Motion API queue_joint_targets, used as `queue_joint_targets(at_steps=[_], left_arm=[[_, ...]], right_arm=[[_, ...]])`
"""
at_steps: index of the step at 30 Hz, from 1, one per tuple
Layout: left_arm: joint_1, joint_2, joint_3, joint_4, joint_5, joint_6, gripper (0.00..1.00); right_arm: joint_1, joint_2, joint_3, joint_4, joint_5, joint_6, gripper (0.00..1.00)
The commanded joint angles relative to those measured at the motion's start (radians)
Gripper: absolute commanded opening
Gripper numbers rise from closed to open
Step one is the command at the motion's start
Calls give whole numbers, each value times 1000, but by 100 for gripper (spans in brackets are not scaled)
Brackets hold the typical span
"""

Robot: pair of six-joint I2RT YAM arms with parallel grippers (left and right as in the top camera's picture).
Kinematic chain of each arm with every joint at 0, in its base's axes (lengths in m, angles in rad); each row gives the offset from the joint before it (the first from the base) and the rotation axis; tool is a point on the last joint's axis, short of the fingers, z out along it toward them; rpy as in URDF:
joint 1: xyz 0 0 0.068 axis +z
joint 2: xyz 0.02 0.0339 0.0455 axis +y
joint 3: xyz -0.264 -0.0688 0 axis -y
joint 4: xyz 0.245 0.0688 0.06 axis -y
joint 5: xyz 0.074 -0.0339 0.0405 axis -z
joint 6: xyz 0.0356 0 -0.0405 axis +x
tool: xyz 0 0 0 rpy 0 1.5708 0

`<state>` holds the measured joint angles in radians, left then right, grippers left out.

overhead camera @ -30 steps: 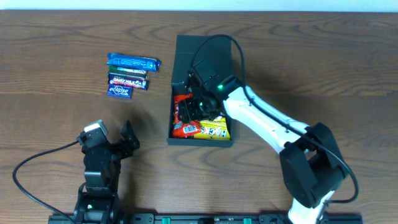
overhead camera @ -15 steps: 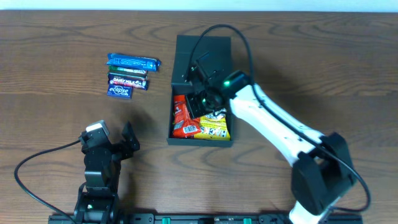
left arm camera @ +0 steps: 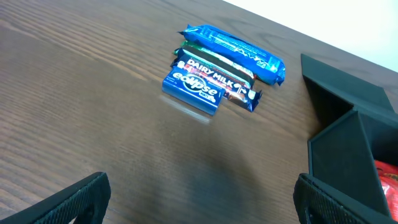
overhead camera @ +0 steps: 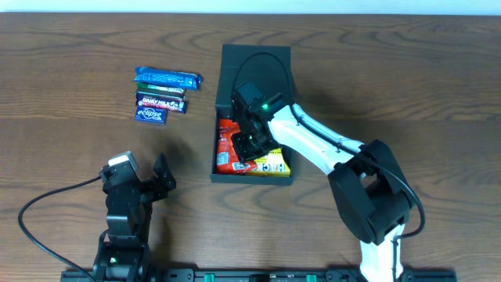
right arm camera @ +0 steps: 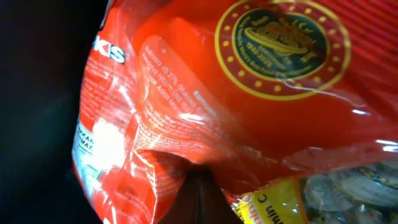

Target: Pack container

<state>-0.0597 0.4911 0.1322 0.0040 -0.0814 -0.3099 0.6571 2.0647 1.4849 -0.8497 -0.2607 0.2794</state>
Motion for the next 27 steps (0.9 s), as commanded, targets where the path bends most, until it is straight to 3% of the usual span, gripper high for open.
queue_joint_targets(at_steps=[1,15,21,27], left_arm=[[2,0,-1,0,4,18,95],[2,0,-1,1,4,30,95],[2,0,27,1,4,134,95],[2,12,99,-2,-11,210,95]], right_arm=[[3,43,-8,-3,82,-15,1],[-15,-85,170,-106,283,-57,1],[-50,-192,255,-76,279,-71,1],[-180,-288,280,-48,269,-94,1]])
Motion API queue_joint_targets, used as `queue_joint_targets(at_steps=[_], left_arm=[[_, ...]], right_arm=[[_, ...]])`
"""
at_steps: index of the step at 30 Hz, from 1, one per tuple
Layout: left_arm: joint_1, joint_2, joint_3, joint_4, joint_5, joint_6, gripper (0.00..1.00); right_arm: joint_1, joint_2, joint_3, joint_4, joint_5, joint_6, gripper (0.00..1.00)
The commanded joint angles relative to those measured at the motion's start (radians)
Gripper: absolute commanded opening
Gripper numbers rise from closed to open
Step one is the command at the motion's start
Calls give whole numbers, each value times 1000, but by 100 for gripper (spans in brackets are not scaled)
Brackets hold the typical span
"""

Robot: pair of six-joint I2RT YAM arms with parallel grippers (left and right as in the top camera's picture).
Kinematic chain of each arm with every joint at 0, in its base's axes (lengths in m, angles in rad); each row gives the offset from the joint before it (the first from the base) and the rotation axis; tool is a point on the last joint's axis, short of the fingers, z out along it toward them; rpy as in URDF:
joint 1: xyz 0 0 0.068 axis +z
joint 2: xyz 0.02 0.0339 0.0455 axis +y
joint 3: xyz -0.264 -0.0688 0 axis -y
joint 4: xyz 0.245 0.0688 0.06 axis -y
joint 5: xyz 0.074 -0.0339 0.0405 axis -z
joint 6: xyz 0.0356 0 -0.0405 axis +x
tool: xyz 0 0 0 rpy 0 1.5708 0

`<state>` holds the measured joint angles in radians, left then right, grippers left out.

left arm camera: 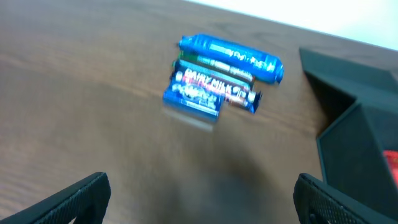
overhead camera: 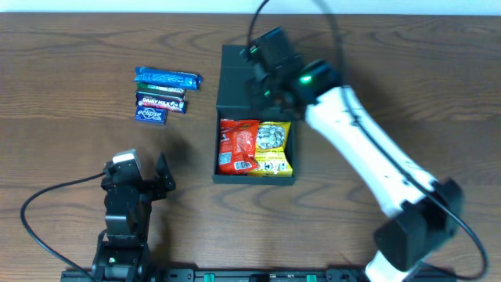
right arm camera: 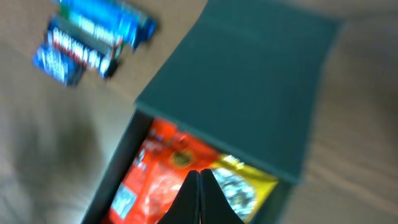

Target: Pack container

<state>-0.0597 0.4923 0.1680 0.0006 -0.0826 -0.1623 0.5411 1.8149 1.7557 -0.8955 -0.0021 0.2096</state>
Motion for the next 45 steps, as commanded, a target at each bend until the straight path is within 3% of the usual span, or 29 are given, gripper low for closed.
queue_joint_targets(at_steps=[1,2,5,7,9,11,20,27,34,41,45], left_arm=[[2,22,76,-2,-16,62,95],[2,41,95,-11,-23,63,95],[2,186,233,-93,-26,130,95],[2,292,327,-139,-33,160,95],[2,455,473,-201,-32,163,95],[2,595,605,-259,-32,153,95],[3,1215,1280,-475,-32,-51,95],[9,1562,1696,-637,53,-233,95],[-1,1626,1730,-630,449,-235,95],[-2,1627,1730,-665,531,-246,95],[-2,1627,1730,-640,520,-339,95]], right_arm=[[-87,-45,10,-3,-3,-24,1],[-114,-53,10,-2,-26,-24,2],[-217,-72,10,-2,-90,-24,32],[-259,-76,10,3,-97,-24,42],[-298,-76,10,9,-104,-24,62],[-320,-76,10,10,-103,-24,71],[-367,-76,10,26,-102,-53,81],[-412,-76,10,55,-100,-63,86],[-443,-76,10,60,-100,-63,93],[-443,-76,10,57,-103,-62,95],[-443,-76,10,58,-105,-61,95]])
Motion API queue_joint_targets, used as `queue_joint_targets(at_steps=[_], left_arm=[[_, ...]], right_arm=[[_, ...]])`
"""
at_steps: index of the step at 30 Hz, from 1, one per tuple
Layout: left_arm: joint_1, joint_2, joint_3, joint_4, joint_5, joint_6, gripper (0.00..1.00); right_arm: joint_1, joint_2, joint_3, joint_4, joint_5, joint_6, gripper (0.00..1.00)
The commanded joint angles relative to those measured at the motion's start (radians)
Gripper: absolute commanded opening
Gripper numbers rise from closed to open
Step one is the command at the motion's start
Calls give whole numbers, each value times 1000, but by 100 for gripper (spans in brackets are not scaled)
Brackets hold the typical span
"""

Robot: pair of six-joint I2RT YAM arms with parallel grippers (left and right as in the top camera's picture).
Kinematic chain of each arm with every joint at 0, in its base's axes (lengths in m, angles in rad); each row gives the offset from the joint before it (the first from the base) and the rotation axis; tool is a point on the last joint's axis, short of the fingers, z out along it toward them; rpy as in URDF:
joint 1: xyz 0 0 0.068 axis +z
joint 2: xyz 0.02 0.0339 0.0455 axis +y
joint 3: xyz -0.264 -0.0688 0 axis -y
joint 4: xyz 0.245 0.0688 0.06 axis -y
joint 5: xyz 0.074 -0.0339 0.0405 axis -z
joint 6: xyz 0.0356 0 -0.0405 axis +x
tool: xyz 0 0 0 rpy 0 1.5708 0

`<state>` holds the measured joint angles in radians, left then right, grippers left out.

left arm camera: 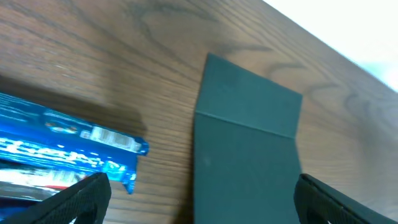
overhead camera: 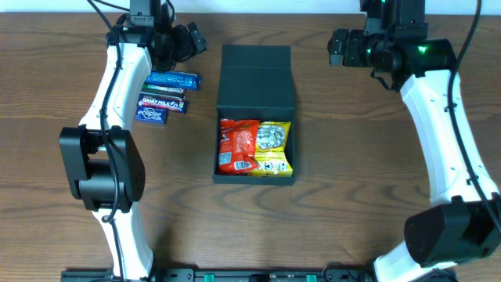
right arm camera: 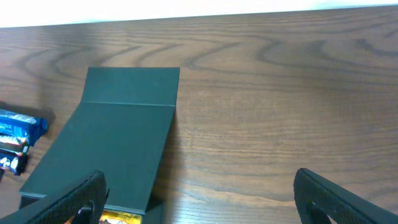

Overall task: Pack container
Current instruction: 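Reach the left gripper to the blue Oreo pack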

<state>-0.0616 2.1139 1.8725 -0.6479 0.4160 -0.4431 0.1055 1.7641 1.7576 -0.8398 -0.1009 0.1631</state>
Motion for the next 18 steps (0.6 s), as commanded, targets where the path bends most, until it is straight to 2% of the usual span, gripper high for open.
queue_joint_targets(at_steps=[1,4,8,13,18], left_arm=[[0,5,26,21,22,-67,95],[0,5,26,18,-34,-103,95],[0,5,26,-51,-247,-294,99],[19,5,31,-85,-267,-481,99],[55,13,70,-97,-266,-563,99]], right_arm=[[-7,-25,8,2,-9,-14,96],[-7,-25,8,-1,-9,1,98],[-7,-25,8,-1,-12,16,98],[-7,-25,8,2,-12,16,99],[-7,-24,8,19,-12,24,99]])
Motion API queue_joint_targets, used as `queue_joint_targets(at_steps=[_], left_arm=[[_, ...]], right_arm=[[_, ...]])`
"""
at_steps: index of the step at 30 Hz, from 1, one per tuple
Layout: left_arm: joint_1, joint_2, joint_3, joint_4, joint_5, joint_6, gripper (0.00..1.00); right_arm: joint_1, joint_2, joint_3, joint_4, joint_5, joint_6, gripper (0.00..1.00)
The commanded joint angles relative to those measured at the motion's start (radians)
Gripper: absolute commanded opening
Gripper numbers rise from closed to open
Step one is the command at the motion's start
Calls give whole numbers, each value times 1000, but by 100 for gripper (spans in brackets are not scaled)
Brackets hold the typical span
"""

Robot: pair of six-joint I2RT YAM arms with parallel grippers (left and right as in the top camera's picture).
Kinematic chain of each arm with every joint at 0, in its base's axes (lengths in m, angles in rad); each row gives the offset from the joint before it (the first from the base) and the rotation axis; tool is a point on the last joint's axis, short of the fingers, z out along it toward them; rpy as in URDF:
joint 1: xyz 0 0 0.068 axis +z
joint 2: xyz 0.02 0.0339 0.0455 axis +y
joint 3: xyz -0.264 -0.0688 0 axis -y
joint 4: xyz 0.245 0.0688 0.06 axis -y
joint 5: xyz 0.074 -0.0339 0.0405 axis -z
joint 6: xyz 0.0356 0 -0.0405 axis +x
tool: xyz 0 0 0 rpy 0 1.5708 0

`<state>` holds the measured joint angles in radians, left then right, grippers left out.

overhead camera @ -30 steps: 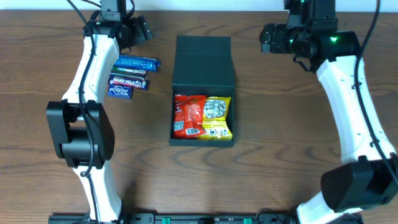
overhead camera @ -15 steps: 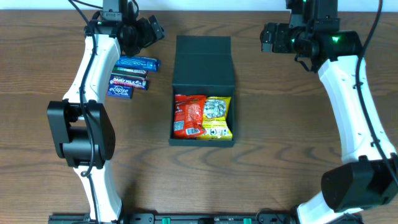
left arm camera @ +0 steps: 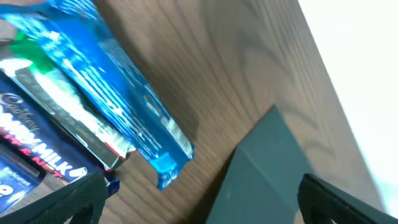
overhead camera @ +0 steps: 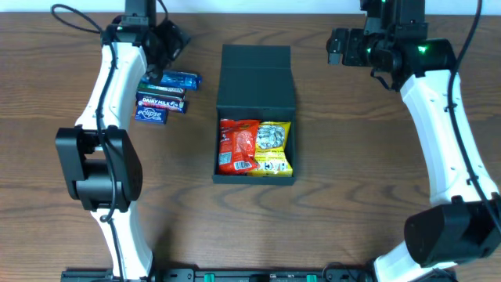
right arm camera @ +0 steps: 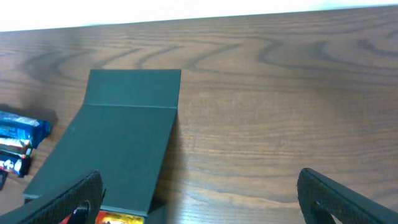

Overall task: Pack container
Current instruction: 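Reach the left gripper to the blue Oreo pack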

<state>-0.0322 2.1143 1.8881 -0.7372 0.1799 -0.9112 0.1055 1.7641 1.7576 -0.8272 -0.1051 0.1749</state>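
The black box (overhead camera: 254,168) stands mid-table with its lid (overhead camera: 255,74) folded back. A red packet (overhead camera: 237,146) and a yellow packet (overhead camera: 272,149) lie side by side inside it. Left of the box lie a blue wrapper bar (overhead camera: 176,79), a Dairy Milk bar (overhead camera: 160,102) and a blue Eclipse pack (overhead camera: 150,115). My left gripper (overhead camera: 166,48) hovers open just behind the blue wrapper bar (left arm camera: 112,93), holding nothing. Behind and to the right of the box, my right gripper (overhead camera: 338,47) is open and empty, looking down on the lid (right arm camera: 124,130).
The table's far edge runs just behind both grippers. A green-edged wrapper (left arm camera: 37,59) sits between the blue bar and the Dairy Milk bar (left arm camera: 37,149). Bare wood (overhead camera: 391,196) lies right of and in front of the box.
My left gripper has shifted a little left and turned toward the bars, so the blue wrapper bar now fills more of its view. The right arm has not moved.
My right gripper was down in the box against the red packet while the left arm rested at the front left. Then the right gripper was shut above the lid, both packets lying in the box. Later it stood open at the back right, and the left gripper had reached the bars.
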Motion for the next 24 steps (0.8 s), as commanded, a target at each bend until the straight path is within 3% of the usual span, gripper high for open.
queue_joint_targets(at_steps=[1,11,19,24], left_arm=[[34,23,75,-21,-30,-105,99],[66,314,434,-311,84,-128,98],[58,370,469,-417,64,-106,97],[58,378,469,-362,63,-106,98]], right_arm=[[-7,-24,7,13,-8,12,99],[-7,-23,7,24,-8,11,99],[-7,-23,7,19,-7,11,99],[-7,-23,6,17,-7,11,99]])
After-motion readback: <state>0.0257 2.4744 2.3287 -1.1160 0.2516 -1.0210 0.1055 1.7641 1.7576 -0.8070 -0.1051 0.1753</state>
